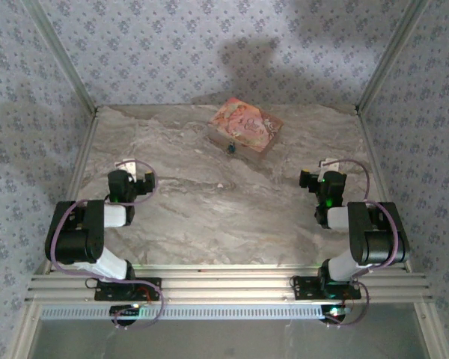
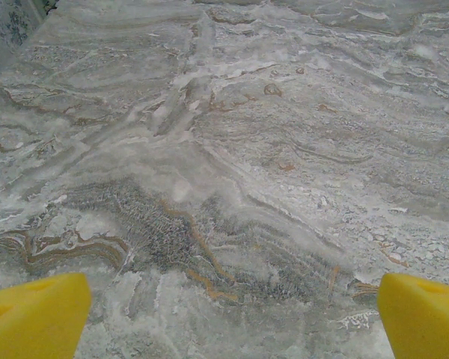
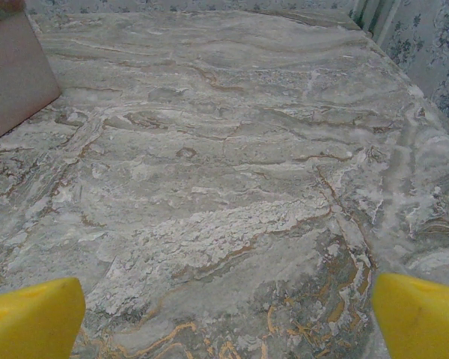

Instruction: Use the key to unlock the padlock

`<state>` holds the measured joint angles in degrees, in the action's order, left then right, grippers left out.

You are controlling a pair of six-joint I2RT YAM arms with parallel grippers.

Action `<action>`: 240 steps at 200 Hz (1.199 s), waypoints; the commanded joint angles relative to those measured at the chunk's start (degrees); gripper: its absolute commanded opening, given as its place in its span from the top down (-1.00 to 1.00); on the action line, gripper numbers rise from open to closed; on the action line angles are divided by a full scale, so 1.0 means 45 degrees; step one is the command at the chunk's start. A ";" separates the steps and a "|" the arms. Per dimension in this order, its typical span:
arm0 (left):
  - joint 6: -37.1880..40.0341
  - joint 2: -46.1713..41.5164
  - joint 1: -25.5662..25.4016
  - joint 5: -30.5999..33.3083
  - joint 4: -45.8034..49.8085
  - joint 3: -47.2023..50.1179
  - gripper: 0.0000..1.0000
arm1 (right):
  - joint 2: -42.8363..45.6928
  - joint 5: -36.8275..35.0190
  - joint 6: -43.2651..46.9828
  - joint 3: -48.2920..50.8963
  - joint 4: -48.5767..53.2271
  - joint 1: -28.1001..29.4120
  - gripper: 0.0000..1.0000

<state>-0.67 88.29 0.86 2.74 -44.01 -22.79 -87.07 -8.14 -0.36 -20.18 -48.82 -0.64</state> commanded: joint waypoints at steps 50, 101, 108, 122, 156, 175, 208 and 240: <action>-0.0074 -0.0089 -0.0003 -0.0179 -0.0552 -0.0212 -0.96 | -0.0071 -0.0105 0.0156 -0.0278 0.0008 -0.0007 -1.00; -0.0076 -0.0079 0.0000 -0.0169 -0.0552 -0.0220 -0.96 | -0.0071 -0.0106 0.0153 -0.0267 0.0008 -0.0003 -1.00; -0.0086 -0.0086 -0.0001 -0.0180 -0.0552 -0.0225 -0.96 | -0.0063 -0.0105 0.0144 -0.0270 0.0008 -0.0007 -1.00; -0.0086 -0.0089 0.0006 -0.0177 -0.0550 -0.0225 -0.96 | -0.0066 -0.0105 0.0140 -0.0279 0.0011 -0.0009 -1.00; -0.0083 -0.0089 -0.0014 -0.0169 -0.0550 -0.0232 -0.96 | -0.0066 -0.0095 0.0141 -0.0278 0.0008 -0.0013 -1.00; -0.0086 -0.0089 0.0004 -0.0176 -0.0538 -0.0222 -0.96 | -0.0048 0.0065 0.0119 -0.0264 0.0028 -0.0088 -1.00; -0.0086 -0.0089 0.0013 -0.0196 -0.0533 -0.0230 -0.96 | -0.0046 0.0110 0.0100 -0.0265 0.0048 -0.0111 -1.00; -0.0130 -0.0172 0.0149 -0.0521 -0.0294 -0.0335 -0.96 | 0.0172 0.0006 0.0085 -0.0403 0.0396 -0.0076 -1.00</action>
<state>-0.69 88.29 0.89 2.48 -44.01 -22.76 -87.07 -8.10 -0.38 -20.18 -48.80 -0.75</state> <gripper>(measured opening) 0.979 0.999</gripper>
